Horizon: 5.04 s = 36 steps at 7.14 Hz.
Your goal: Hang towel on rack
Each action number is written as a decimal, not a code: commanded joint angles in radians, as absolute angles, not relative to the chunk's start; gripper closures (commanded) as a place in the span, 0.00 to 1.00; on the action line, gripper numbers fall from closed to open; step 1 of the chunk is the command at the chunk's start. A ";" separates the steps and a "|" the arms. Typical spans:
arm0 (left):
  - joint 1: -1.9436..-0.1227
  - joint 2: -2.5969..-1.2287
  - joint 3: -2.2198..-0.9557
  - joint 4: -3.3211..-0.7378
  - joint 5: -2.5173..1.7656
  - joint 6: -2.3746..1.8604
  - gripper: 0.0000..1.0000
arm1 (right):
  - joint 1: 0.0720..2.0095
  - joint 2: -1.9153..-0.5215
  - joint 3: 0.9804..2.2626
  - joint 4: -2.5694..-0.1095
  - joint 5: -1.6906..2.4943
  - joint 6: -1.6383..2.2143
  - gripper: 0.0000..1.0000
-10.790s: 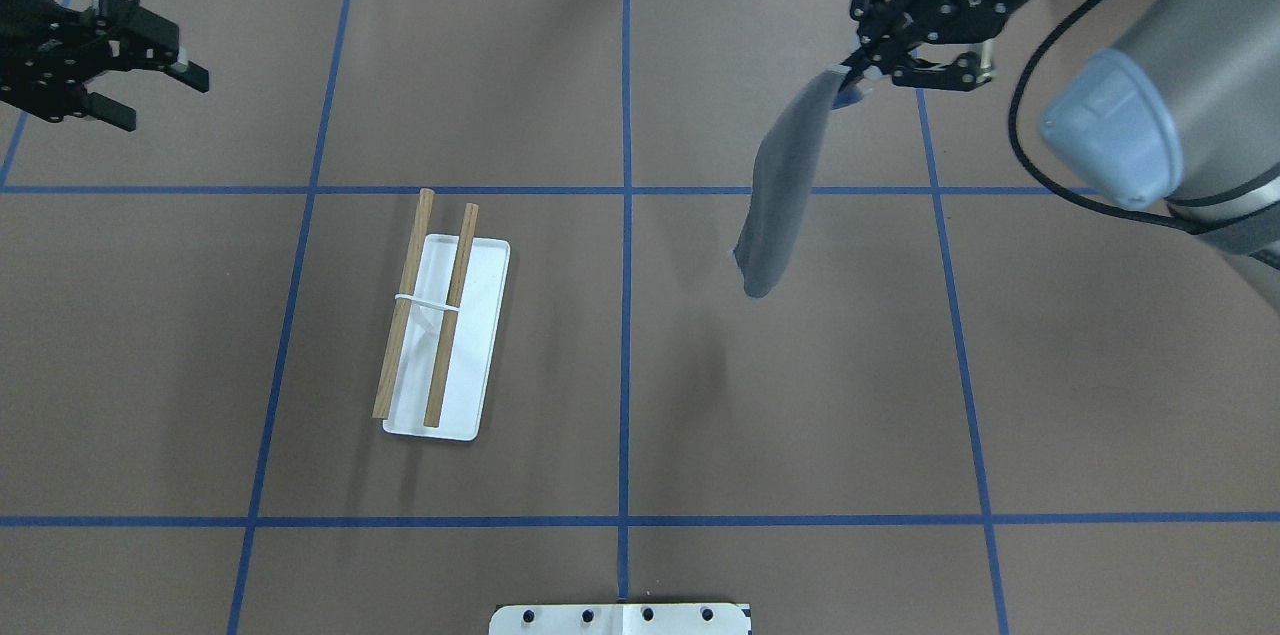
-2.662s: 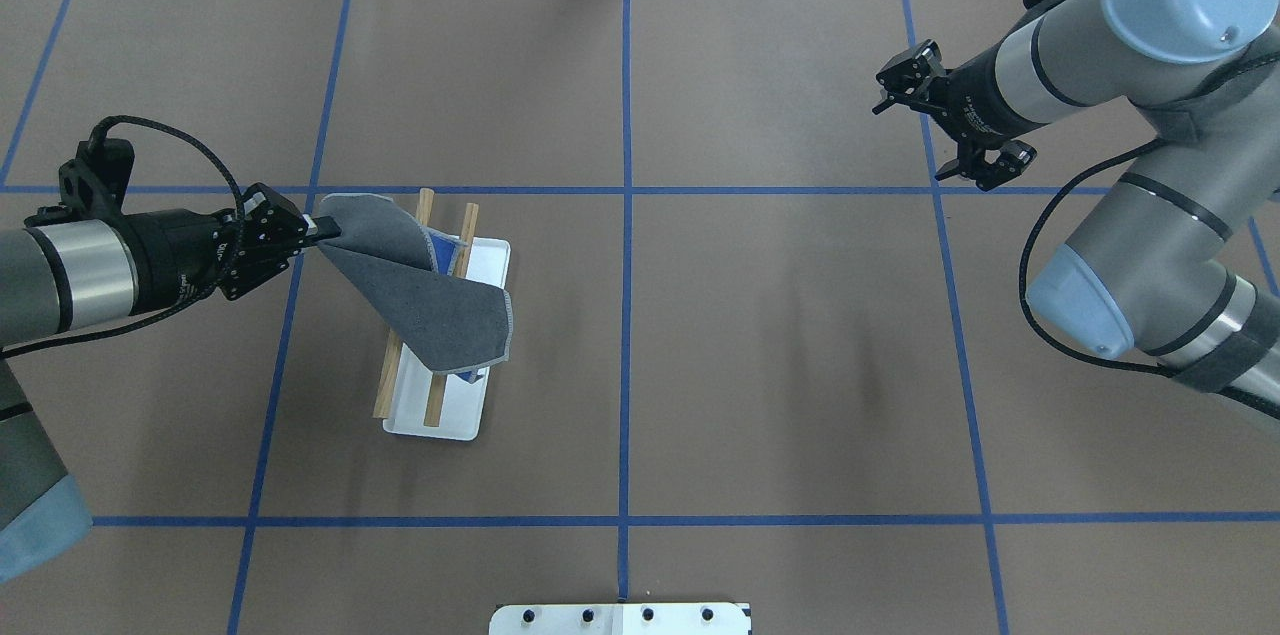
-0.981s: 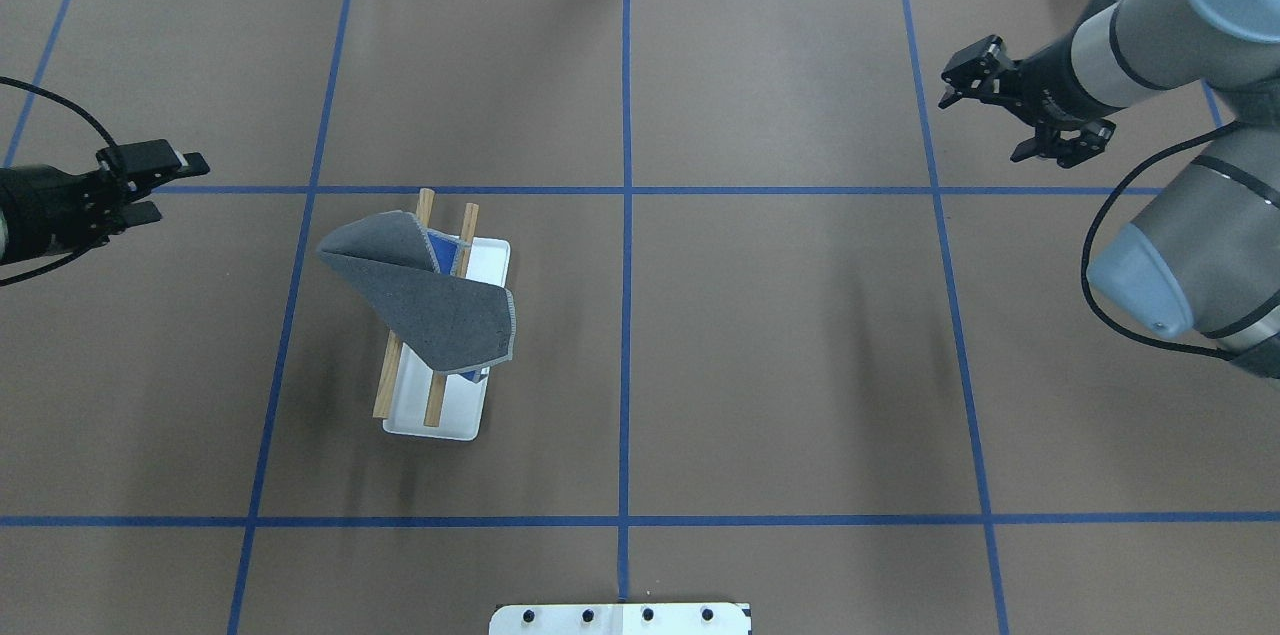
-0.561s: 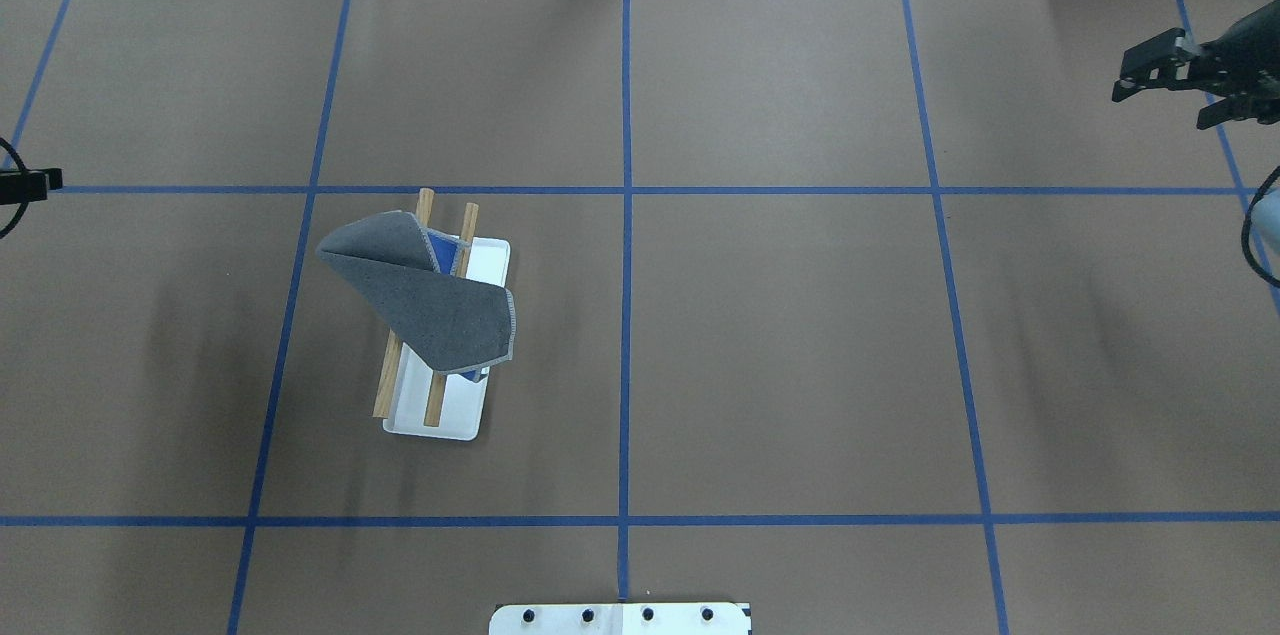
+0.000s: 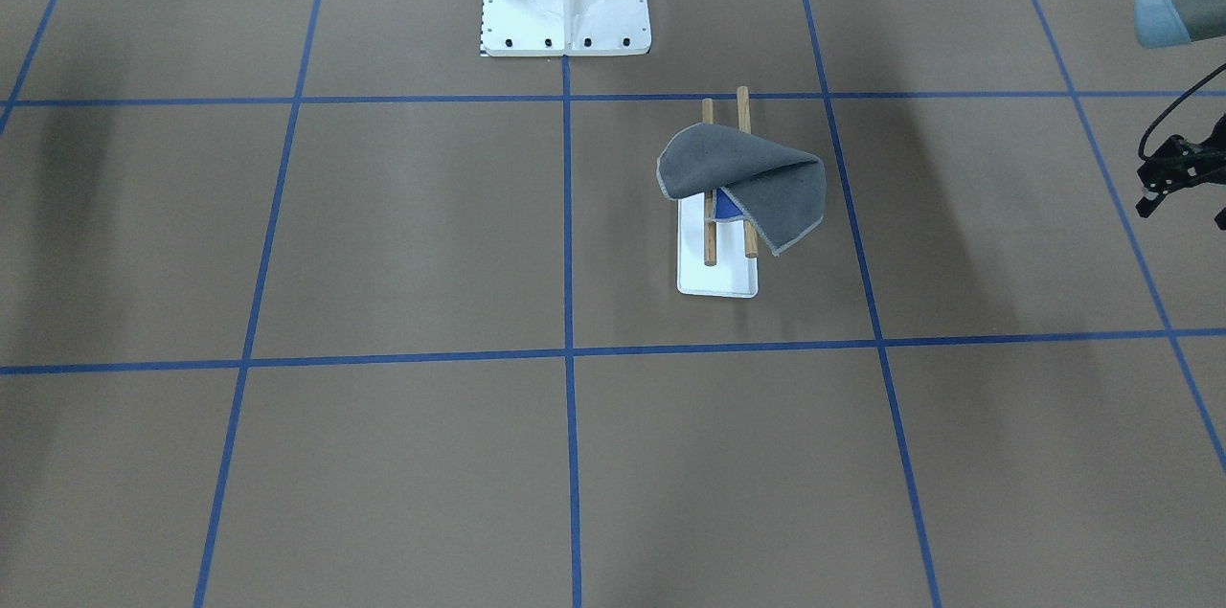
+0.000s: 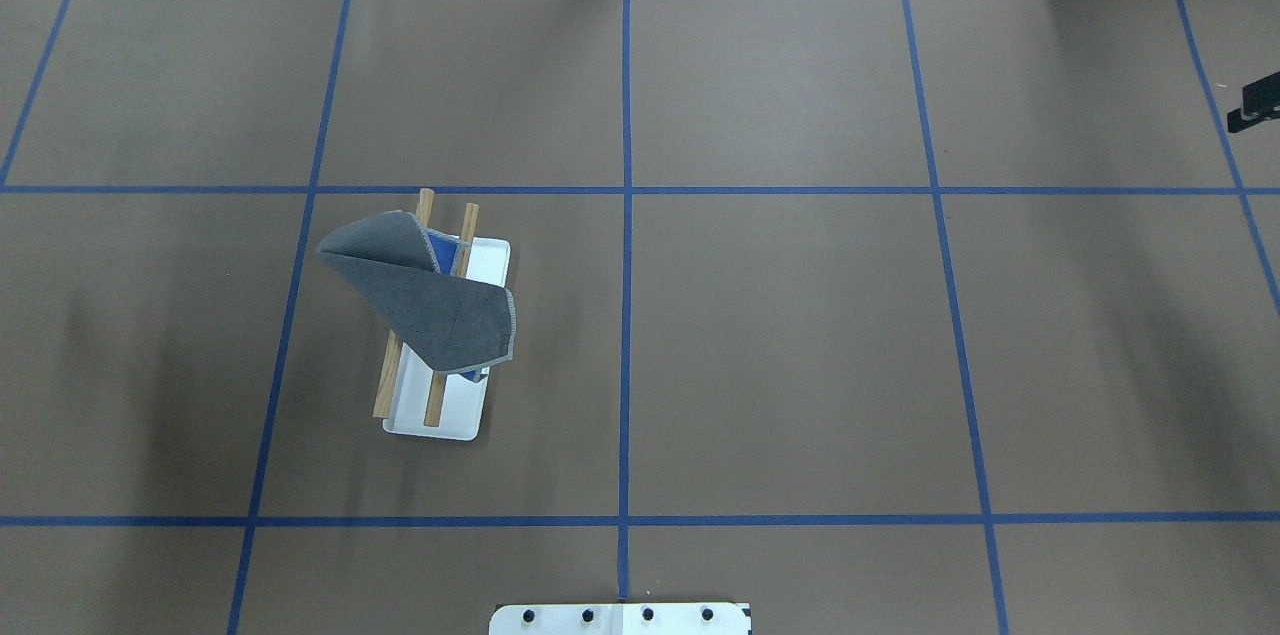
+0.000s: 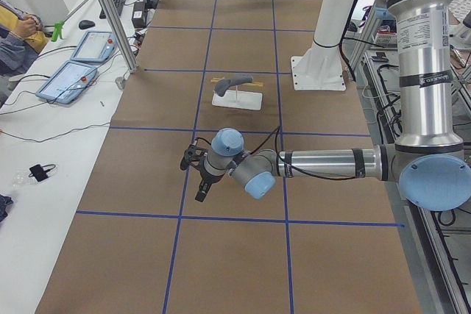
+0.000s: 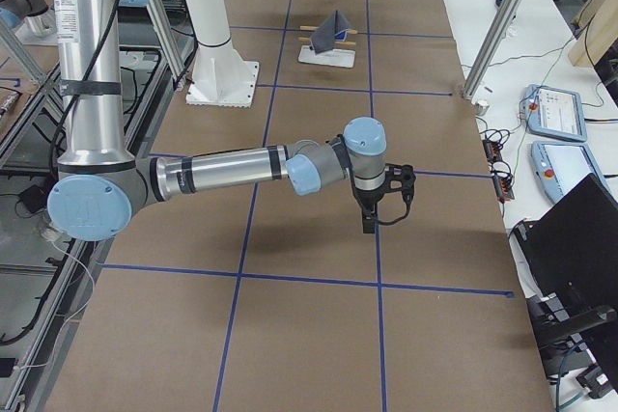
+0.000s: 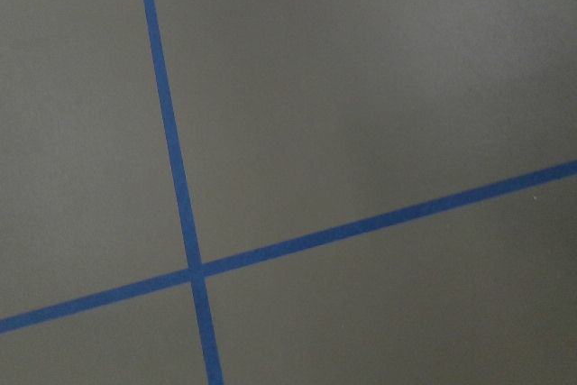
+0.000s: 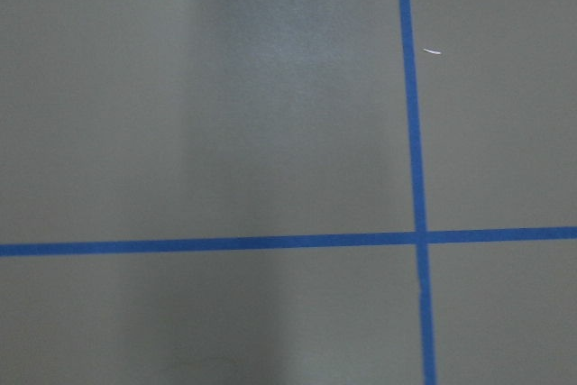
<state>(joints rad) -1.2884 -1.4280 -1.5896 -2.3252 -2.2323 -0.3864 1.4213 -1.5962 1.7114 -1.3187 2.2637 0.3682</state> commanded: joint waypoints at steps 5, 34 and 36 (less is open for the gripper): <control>-1.383 -1.405 -1.598 -1.991 -2.338 -0.067 0.02 | 1.488 -1.612 1.641 -1.502 2.315 0.037 0.00; -1.407 -1.496 -1.818 -1.686 -2.301 -0.029 0.02 | 1.485 -1.486 1.635 -1.772 2.378 -0.187 0.00; -1.408 -1.468 -1.847 -1.689 -2.303 -0.029 0.02 | 1.485 -1.488 1.629 -1.772 2.413 -0.192 0.00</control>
<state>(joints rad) -1.4073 -1.4868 -1.8271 -1.6877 -2.3016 -0.0290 1.4849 -1.4858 1.6305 -1.7728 2.3895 -0.1874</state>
